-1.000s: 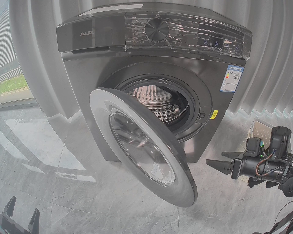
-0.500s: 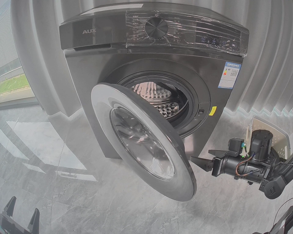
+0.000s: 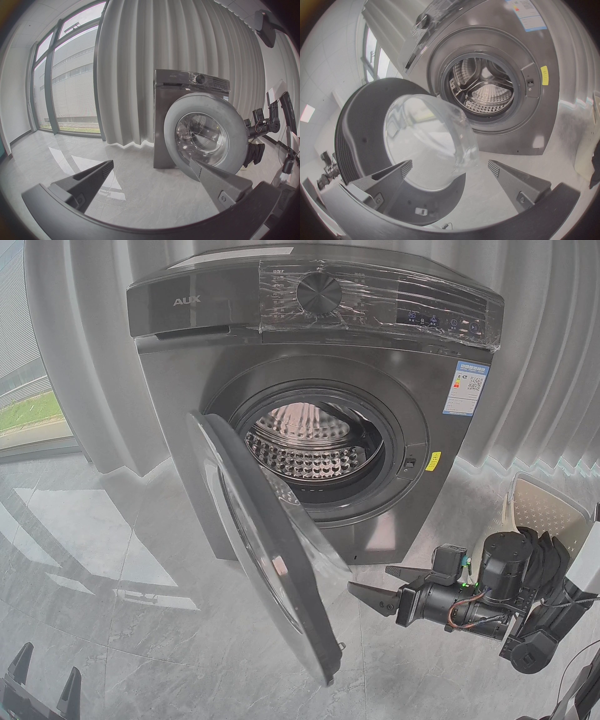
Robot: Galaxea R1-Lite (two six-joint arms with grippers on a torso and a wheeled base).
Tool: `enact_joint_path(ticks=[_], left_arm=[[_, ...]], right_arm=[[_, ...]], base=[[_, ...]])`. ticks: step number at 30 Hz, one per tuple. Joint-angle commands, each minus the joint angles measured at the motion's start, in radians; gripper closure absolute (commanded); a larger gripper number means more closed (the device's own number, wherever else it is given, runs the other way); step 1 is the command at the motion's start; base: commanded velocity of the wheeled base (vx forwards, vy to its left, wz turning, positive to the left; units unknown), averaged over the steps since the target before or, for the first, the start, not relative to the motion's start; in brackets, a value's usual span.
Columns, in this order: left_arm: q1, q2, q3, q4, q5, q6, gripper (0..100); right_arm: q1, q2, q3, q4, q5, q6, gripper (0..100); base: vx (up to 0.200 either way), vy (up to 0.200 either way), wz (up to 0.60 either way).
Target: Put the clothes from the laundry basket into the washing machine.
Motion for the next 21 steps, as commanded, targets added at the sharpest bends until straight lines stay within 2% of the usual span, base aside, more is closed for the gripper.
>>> enact_joint_path(ticks=[1, 3, 7, 9, 10, 12, 13, 16, 21], left_arm=[[0.0, -0.015, 0.018, 0.0, 0.0, 0.0, 0], [-0.001, -0.015, 0.018, 0.0, 0.0, 0.0, 0], [0.0, -0.015, 0.018, 0.0, 0.0, 0.0, 0], [0.0, -0.015, 0.018, 0.0, 0.0, 0.0, 0], [0.0, -0.015, 0.018, 0.0, 0.0, 0.0, 0], [0.0, -0.015, 0.018, 0.0, 0.0, 0.0, 0], [0.0, -0.015, 0.018, 0.0, 0.0, -0.002, 0], [0.0, -0.015, 0.018, 0.0, 0.0, 0.0, 0], [0.0, -0.015, 0.018, 0.0, 0.0, 0.0, 0]], right_arm=[[-0.011, 0.014, -0.013, -0.016, -0.003, 0.028, 0], [-0.037, 0.043, -0.013, -0.008, -0.003, 0.031, 0], [-0.031, 0.14, -0.04, -0.011, -0.011, 0.034, 0], [-0.028, 0.165, -0.052, -0.014, -0.025, 0.034, 0], [-0.02, 0.197, -0.079, -0.019, -0.051, 0.034, 0], [-0.016, 0.212, -0.091, -0.02, -0.06, 0.039, 0], [-0.01, 0.235, -0.118, -0.022, -0.071, 0.055, 0], [-0.01, 0.238, -0.135, -0.02, -0.071, 0.077, 0], [-0.01, 0.238, -0.143, -0.02, -0.071, 0.078, 0]], base=[[0.0, 0.0, 0.0], [0.0, 0.0, 0.0], [0.0, 0.0, 0.0], [0.0, 0.0, 0.0], [0.0, 0.0, 0.0], [0.0, 0.0, 0.0], [0.0, 0.0, 0.0], [0.2, 0.0, 0.0], [0.0, 0.0, 0.0]])
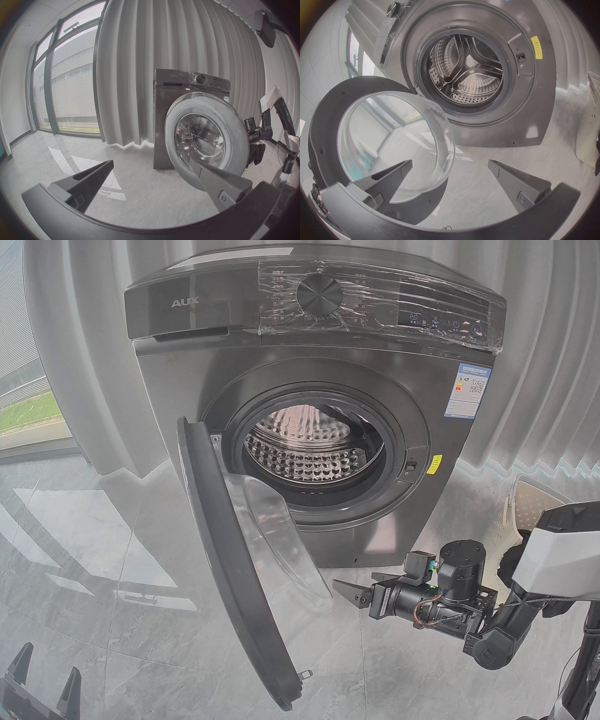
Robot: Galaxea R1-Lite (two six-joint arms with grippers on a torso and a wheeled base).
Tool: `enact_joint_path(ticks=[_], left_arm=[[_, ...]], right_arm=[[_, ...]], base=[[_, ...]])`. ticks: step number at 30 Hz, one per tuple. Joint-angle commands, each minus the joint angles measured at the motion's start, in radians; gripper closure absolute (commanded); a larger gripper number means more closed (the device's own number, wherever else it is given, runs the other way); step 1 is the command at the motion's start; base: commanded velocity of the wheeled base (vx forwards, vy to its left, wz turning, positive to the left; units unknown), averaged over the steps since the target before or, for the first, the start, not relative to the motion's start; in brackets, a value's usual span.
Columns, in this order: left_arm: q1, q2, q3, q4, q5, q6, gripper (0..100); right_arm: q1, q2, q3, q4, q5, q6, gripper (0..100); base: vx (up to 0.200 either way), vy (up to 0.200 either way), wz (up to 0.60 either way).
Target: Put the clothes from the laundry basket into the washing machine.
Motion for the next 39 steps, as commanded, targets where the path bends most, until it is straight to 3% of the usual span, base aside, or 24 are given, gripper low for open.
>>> enact_joint_path(ticks=[1, 14, 24, 34, 39], left_arm=[[0.0, -0.015, 0.018, -0.001, 0.0, 0.0, 0], [0.0, -0.015, 0.018, -0.001, 0.0, 0.0, 0], [0.0, -0.015, 0.018, -0.001, 0.0, 0.0, 0], [0.0, -0.015, 0.018, -0.001, 0.0, 0.0, 0], [0.0, -0.015, 0.018, -0.001, 0.0, 0.0, 0]], right_arm=[[0.015, 0.022, -0.008, 0.0, 0.001, 0.0, 0], [0.187, 0.054, -0.008, -0.059, 0.001, 0.005, 0], [0.117, 0.058, -0.029, -0.076, 0.003, 0.003, 0], [0.127, 0.133, -0.08, -0.086, 0.004, 0.003, 0], [0.129, 0.143, -0.095, -0.086, 0.004, 0.003, 0]], base=[[0.0, 0.0, 0.0], [0.0, 0.0, 0.0], [0.0, 0.0, 0.0], [0.0, 0.0, 0.0], [-0.2, 0.0, 0.0]])
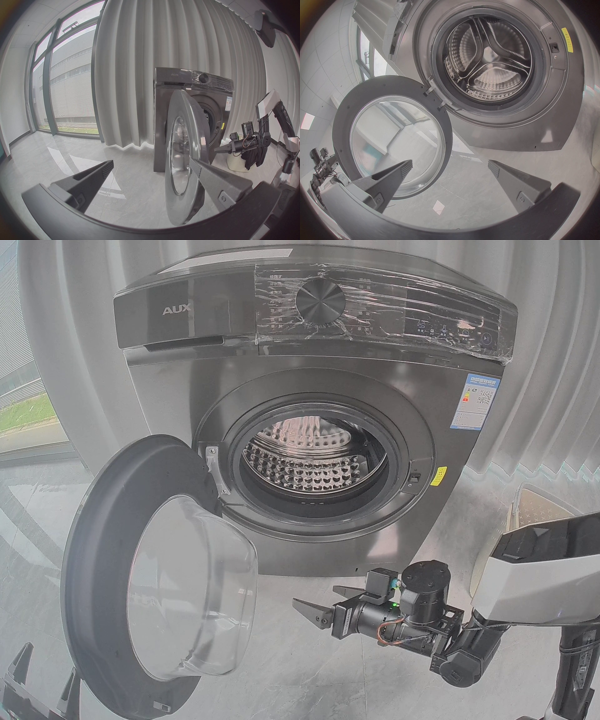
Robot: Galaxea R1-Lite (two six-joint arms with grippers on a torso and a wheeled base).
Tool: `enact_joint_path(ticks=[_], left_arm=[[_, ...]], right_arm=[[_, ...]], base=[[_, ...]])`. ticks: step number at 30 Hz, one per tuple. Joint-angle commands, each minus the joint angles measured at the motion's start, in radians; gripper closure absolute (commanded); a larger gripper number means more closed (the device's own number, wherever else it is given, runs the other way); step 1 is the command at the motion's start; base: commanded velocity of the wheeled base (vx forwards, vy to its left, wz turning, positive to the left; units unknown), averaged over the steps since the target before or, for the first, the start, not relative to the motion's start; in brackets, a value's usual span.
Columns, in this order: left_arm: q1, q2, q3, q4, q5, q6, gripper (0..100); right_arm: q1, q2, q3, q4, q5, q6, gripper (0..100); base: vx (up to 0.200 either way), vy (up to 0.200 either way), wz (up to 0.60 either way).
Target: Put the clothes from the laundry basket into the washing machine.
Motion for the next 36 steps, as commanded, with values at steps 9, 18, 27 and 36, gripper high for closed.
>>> enact_joint_path(ticks=[9, 18, 27, 36], left_arm=[[0.0, -0.015, 0.018, 0.0, 0.0, 0.0, 0], [0.0, -0.015, 0.018, 0.0, 0.0, 0.001, 0], [0.0, -0.015, 0.018, 0.0, 0.0, 0.001, 0], [0.0, -0.015, 0.018, 0.0, 0.0, 0.001, 0]], right_arm=[[0.028, 0.068, -0.063, 0.0, 0.001, 0.0, 0], [0.074, 0.094, -0.214, 0.098, -0.001, 0.066, 0], [0.119, 0.171, -0.336, 0.144, -0.005, 0.07, 0], [0.142, 0.191, -0.372, 0.135, -0.027, 0.075, 0]], base=[[-0.022, 0.0, 0.0], [0.0, 0.0, 0.0], [0.0, 0.0, 0.0], [0.0, 0.0, 0.0]])
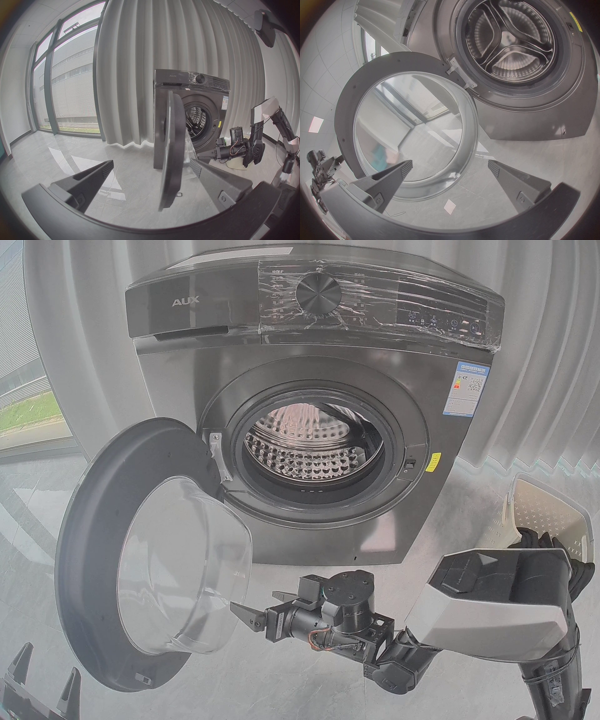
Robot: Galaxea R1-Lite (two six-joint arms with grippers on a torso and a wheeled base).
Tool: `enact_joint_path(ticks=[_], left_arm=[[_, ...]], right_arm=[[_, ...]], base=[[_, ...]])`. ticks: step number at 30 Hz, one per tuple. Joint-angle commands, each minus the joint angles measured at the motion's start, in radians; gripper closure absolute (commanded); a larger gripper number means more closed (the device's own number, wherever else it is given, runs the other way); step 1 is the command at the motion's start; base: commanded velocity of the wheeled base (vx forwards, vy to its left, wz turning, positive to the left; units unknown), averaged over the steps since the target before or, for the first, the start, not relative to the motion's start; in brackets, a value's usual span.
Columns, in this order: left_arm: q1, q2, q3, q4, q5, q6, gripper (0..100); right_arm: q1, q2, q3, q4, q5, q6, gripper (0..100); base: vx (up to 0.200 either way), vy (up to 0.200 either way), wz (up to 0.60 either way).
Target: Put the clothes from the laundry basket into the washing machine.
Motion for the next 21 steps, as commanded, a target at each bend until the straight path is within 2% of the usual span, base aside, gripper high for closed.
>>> enact_joint_path(ticks=[1, 9, 18, 21], left_arm=[[0.0, -0.015, 0.018, 0.0, 0.0, -0.001, 0], [0.0, -0.015, 0.018, 0.0, -0.001, -0.001, 0], [0.0, -0.015, 0.018, 0.0, -0.001, -0.001, 0], [0.0, -0.015, 0.018, 0.0, -0.001, -0.001, 0]], right_arm=[[0.006, 0.012, -0.008, -0.003, -0.001, 0.002, 0], [-0.008, -0.054, 0.027, -0.012, -0.001, 0.016, 0], [-0.005, -0.032, 0.023, -0.031, -0.004, 0.017, 0], [-0.015, -0.065, 0.046, -0.034, -0.024, 0.016, 0]], base=[[0.0, 0.0, 0.0], [0.0, 0.0, 0.0], [0.0, 0.0, 0.0], [0.0, 0.0, 0.0]])
